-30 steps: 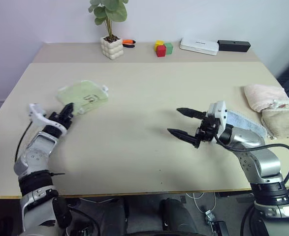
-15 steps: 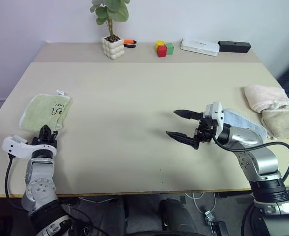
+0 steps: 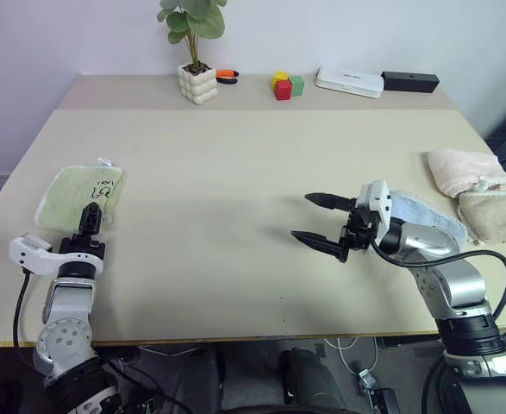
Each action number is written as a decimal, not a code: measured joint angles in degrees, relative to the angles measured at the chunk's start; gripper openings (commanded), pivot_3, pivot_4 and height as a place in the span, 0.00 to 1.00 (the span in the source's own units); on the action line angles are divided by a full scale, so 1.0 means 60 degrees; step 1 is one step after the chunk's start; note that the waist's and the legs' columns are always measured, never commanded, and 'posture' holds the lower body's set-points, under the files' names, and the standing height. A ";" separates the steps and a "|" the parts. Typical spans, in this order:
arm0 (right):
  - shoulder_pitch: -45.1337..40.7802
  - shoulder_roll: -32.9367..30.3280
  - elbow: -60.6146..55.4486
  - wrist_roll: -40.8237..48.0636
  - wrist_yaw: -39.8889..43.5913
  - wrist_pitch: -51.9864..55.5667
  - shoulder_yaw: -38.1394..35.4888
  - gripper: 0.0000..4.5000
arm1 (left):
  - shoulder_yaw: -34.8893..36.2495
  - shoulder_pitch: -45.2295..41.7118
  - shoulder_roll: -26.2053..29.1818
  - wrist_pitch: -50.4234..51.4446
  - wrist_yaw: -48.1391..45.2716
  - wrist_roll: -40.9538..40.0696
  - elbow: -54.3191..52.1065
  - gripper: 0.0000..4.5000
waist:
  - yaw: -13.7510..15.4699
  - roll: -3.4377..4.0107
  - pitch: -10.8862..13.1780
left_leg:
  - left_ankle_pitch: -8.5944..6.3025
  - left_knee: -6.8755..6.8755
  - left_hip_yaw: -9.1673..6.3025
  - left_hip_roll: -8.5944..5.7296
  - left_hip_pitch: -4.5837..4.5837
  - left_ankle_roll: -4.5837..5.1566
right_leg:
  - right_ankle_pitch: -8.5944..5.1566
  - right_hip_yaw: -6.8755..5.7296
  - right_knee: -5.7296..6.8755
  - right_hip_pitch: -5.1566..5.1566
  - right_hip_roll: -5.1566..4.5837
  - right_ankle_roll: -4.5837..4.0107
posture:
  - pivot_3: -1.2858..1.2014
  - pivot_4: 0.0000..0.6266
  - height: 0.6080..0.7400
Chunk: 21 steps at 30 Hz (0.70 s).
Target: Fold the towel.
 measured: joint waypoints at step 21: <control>0.0561 -0.0794 0.0288 0.0313 0.0804 -0.0580 -0.1254 1.00 | -0.4417 -0.1692 0.4692 -0.1622 -0.7311 0.3895 0.1310 0.99 | -0.0051 0.0021 0.0010 | 0.0002 -0.0033 0.0016 0.0008 -0.0004 -0.0006 | -0.0005 0.0005 -0.0011 -0.0038 0.0014 -0.0037 | 0.52 0.24 0.96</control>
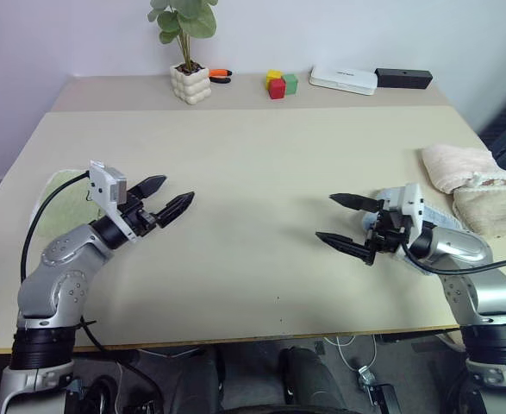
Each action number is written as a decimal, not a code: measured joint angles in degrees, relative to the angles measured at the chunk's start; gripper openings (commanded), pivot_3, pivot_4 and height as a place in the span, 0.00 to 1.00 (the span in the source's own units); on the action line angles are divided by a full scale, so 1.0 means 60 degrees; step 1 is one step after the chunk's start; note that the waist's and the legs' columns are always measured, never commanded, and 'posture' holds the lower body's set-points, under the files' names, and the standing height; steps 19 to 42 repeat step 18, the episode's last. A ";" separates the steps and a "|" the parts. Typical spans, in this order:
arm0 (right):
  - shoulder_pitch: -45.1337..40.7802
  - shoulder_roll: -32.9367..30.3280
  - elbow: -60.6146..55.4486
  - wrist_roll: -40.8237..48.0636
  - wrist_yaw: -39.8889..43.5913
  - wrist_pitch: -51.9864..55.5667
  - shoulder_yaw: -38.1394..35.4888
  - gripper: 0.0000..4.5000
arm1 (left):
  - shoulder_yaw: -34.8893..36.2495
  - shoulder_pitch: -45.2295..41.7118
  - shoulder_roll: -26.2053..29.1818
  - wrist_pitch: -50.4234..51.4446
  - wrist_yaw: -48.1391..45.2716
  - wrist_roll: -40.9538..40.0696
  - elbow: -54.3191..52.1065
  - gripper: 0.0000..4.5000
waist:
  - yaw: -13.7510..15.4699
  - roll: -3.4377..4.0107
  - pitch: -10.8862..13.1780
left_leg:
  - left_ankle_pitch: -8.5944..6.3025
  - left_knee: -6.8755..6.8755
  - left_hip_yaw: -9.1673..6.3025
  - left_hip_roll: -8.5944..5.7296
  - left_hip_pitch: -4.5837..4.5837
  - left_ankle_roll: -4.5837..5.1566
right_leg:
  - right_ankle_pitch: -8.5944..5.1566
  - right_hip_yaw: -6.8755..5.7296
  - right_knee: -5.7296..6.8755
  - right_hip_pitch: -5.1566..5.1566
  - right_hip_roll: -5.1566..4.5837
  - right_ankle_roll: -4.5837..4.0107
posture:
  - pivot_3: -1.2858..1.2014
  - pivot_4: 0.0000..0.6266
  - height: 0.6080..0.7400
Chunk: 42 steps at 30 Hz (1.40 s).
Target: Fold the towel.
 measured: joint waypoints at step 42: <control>0.0702 -0.0341 -0.0555 0.0125 -0.0372 0.0294 -0.0436 1.00 | -0.0421 -0.1103 -0.0605 -0.0678 -0.1801 0.0739 0.1478 0.99 | 0.0057 -0.0005 0.0004 | 0.0001 0.0024 -0.0004 0.0000 -0.0005 0.0001 | 0.0018 0.0000 0.0010 0.0013 0.0001 0.0035 | 0.52 0.24 0.96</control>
